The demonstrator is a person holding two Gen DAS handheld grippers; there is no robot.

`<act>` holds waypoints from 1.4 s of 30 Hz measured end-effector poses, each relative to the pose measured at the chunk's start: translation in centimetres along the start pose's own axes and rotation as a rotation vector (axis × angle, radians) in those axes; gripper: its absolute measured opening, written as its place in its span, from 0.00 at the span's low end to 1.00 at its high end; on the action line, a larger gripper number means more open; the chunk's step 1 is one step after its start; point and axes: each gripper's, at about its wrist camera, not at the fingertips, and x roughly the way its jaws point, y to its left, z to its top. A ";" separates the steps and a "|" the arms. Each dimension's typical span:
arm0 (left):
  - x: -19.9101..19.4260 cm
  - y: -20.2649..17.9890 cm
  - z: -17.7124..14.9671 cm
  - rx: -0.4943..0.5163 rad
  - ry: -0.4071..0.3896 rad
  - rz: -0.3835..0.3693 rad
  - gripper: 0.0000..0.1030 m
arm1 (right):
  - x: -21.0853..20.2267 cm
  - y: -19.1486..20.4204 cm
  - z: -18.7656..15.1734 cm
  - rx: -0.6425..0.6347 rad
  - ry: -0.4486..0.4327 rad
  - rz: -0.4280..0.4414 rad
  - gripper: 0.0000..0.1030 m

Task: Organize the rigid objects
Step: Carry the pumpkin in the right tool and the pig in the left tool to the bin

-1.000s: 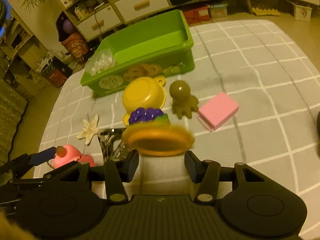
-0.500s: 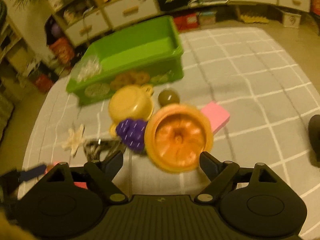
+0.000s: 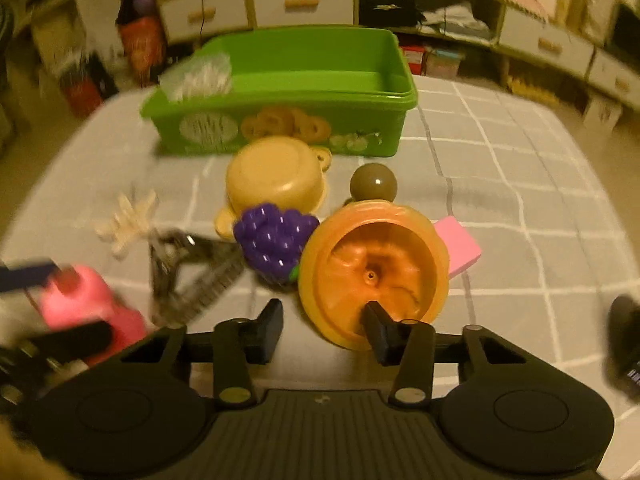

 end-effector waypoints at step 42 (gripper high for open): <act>1.9 -0.6 10.6 0.028 -0.206 -0.036 0.83 | -4.6 -6.4 12.6 0.328 -0.265 0.441 0.00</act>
